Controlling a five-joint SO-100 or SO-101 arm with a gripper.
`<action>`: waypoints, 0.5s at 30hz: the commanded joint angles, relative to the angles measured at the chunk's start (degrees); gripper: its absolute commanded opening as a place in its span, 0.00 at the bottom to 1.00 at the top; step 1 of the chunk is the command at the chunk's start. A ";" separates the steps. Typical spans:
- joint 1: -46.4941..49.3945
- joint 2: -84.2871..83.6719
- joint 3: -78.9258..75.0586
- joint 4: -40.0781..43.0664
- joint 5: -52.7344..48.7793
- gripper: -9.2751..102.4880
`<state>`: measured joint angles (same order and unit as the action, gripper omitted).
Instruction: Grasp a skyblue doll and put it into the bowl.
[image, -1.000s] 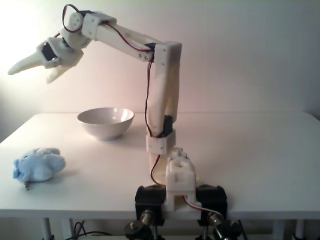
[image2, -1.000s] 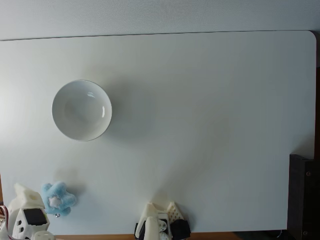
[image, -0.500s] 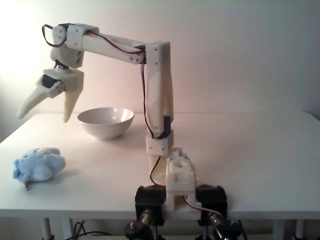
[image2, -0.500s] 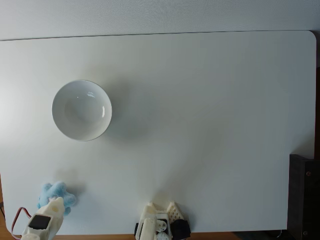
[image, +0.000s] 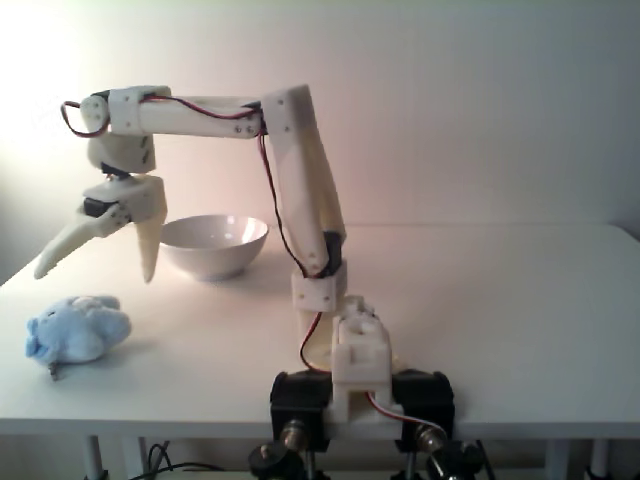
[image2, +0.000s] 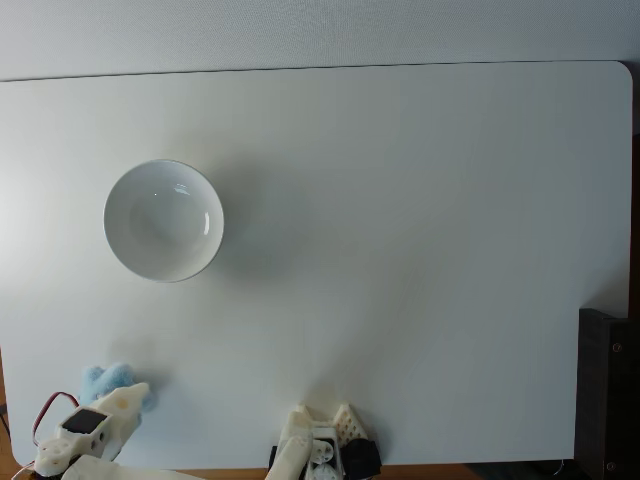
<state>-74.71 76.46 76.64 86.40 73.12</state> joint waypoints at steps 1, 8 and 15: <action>0.26 -1.93 -2.11 -3.78 -0.35 0.91; 0.35 -4.31 -1.49 -7.38 -2.11 0.92; -0.09 -12.04 -2.20 -7.82 -4.83 0.92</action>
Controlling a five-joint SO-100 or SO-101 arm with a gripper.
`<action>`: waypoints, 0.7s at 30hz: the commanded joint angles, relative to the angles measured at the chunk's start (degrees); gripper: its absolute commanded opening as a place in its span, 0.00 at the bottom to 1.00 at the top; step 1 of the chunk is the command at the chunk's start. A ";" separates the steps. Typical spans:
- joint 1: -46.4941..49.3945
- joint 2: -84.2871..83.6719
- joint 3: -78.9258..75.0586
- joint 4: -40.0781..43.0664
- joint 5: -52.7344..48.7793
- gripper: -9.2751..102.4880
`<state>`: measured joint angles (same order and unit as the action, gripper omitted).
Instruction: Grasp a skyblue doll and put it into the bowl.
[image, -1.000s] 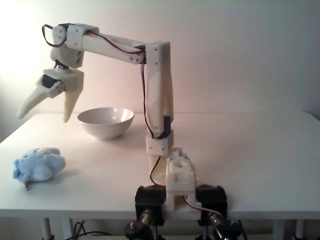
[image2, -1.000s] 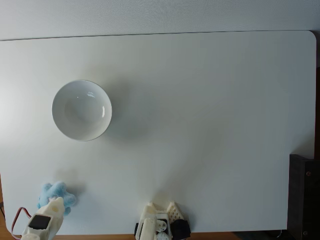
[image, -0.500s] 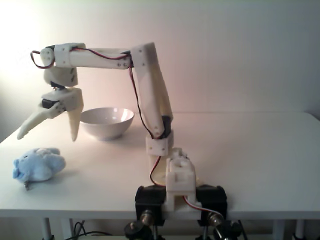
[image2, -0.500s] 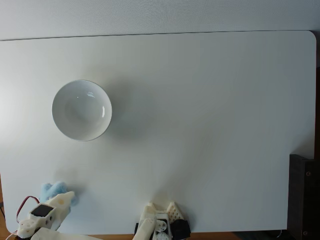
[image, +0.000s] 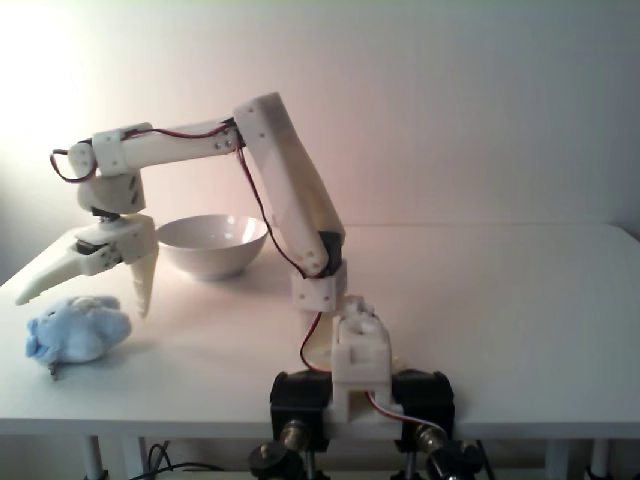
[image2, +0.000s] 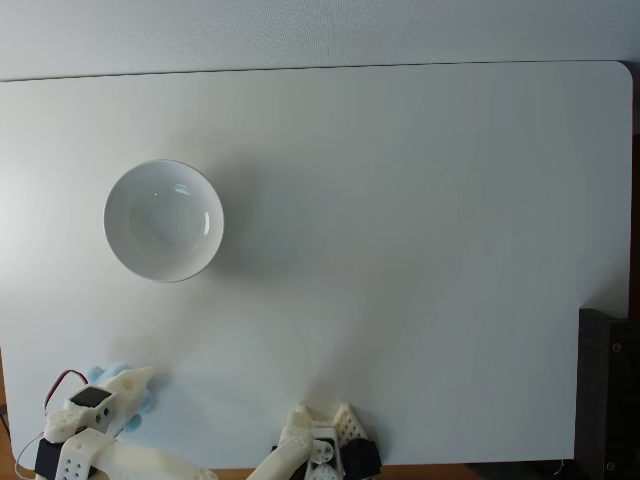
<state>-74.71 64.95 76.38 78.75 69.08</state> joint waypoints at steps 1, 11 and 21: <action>-0.18 -0.97 -2.02 -0.26 -1.14 0.92; 0.35 -2.20 -1.93 -4.31 -4.66 0.83; -0.26 -2.11 -1.23 -4.13 -4.75 0.36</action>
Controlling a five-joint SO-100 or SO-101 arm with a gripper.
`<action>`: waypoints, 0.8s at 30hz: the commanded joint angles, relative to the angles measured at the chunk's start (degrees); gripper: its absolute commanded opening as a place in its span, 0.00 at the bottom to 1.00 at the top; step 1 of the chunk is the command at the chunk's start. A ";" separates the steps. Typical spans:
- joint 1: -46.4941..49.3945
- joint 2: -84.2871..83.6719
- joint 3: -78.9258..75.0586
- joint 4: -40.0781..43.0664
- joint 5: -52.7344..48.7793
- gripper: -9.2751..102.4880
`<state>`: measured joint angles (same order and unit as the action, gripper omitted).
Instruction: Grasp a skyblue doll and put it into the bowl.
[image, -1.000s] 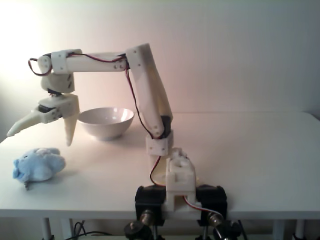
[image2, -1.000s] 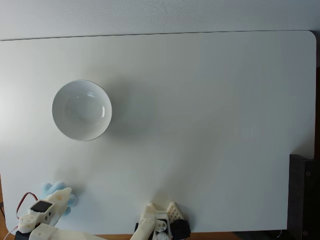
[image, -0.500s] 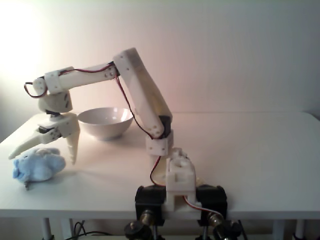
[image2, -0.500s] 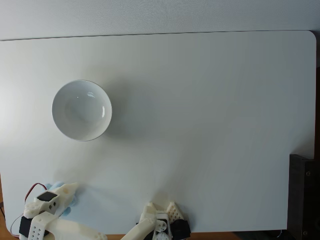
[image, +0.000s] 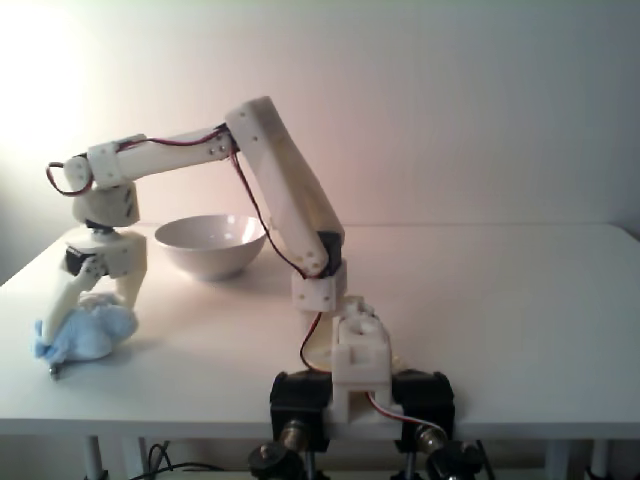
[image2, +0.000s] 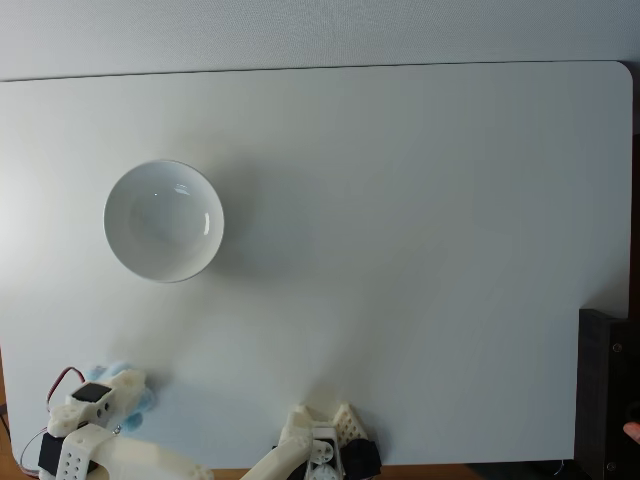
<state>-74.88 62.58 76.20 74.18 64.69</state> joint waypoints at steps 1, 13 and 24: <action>-0.09 0.26 -1.05 0.44 -0.44 0.31; 0.70 1.14 -1.67 0.53 -0.70 0.09; 0.97 13.97 -1.76 0.53 -0.62 0.09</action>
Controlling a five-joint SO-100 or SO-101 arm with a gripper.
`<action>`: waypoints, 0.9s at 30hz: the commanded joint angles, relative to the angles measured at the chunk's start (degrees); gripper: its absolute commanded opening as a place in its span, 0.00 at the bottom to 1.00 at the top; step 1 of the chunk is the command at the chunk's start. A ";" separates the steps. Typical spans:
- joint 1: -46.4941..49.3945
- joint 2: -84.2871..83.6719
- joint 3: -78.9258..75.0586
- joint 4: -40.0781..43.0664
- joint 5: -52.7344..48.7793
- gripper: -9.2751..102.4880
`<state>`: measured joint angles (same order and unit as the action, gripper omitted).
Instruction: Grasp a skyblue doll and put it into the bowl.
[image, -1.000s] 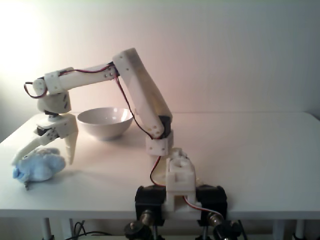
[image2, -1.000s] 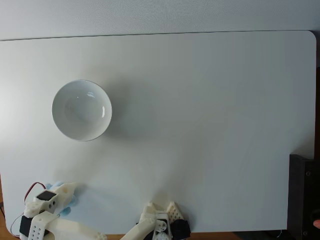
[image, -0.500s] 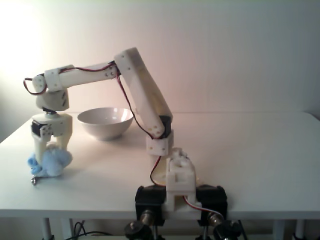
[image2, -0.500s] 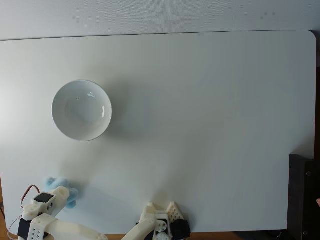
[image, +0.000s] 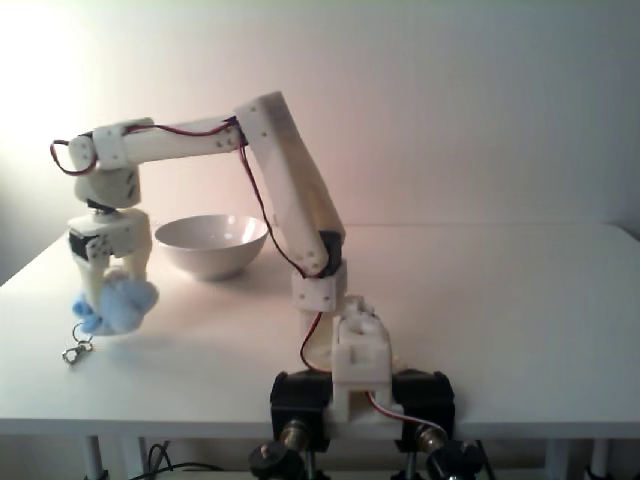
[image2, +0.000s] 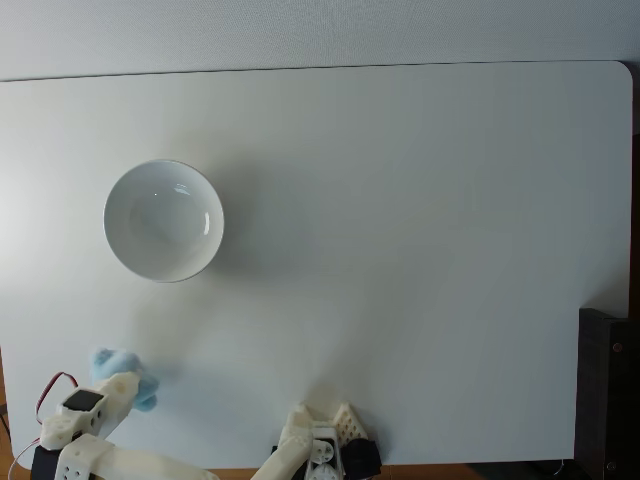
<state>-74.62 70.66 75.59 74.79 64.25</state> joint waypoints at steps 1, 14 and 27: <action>0.97 7.29 -1.14 -0.09 -0.18 0.09; 7.38 31.38 -0.70 0.00 0.62 0.09; 33.40 44.03 -1.05 -0.88 1.05 0.09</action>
<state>-45.26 112.94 75.59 74.88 64.86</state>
